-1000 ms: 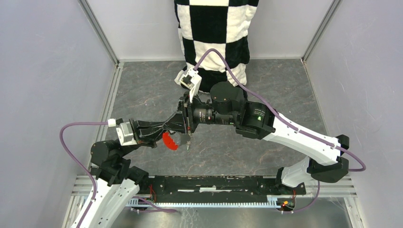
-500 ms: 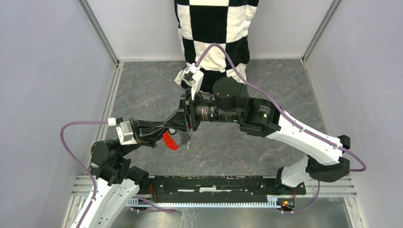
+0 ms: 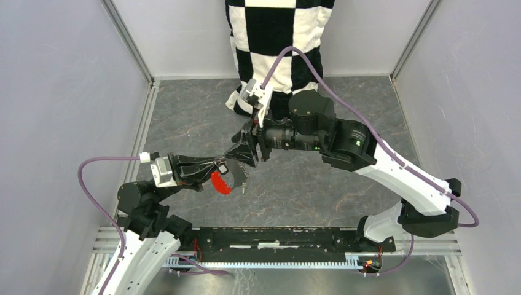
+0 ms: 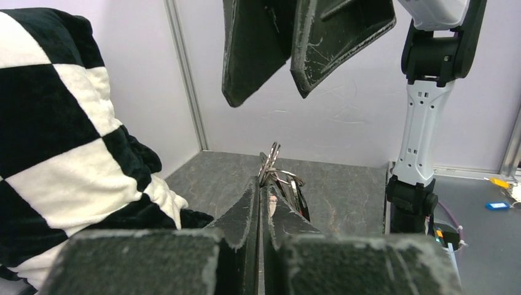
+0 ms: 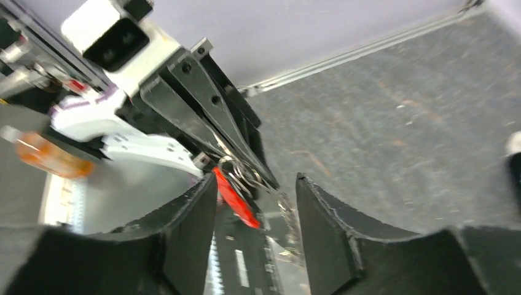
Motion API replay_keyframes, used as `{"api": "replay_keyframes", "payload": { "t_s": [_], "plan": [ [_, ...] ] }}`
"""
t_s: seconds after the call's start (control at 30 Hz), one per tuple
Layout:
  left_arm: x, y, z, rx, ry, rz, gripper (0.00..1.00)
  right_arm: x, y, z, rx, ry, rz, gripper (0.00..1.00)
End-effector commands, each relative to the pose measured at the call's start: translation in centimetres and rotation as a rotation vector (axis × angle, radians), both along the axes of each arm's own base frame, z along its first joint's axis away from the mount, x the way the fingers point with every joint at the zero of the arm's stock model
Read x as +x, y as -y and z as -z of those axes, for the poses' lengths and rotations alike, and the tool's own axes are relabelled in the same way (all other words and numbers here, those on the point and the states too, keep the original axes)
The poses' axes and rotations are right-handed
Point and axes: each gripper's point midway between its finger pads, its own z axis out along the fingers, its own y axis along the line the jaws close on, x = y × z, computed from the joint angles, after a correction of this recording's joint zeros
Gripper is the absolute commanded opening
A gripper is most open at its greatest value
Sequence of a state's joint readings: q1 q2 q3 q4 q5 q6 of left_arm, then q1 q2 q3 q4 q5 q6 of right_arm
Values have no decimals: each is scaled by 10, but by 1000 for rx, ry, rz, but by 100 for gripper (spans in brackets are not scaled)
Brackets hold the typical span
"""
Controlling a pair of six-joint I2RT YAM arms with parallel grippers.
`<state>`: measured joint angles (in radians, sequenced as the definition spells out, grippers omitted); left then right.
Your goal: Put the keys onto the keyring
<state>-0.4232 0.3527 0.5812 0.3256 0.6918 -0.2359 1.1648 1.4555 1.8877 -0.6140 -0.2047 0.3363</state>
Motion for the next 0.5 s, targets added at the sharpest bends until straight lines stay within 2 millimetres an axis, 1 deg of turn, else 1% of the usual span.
{"api": "replay_keyframes", "payload": {
  "t_s": [0.0,0.07,0.13,0.3,0.47],
  "plan": [
    [-15,0,-19,-27,37,53,2,-2,31,-16,-23,388,-101,60],
    [-17,1,-18,-16,41,62,2,-5,33,-16,-19,452,-144,62],
    [-19,2,-17,-4,42,72,2,-12,31,-14,-19,499,-217,62],
    [-24,6,-15,18,35,112,2,-23,21,-7,-30,571,-357,57],
    [-29,7,-14,34,31,135,2,-28,10,-1,-21,589,-426,51]
  ]
}}
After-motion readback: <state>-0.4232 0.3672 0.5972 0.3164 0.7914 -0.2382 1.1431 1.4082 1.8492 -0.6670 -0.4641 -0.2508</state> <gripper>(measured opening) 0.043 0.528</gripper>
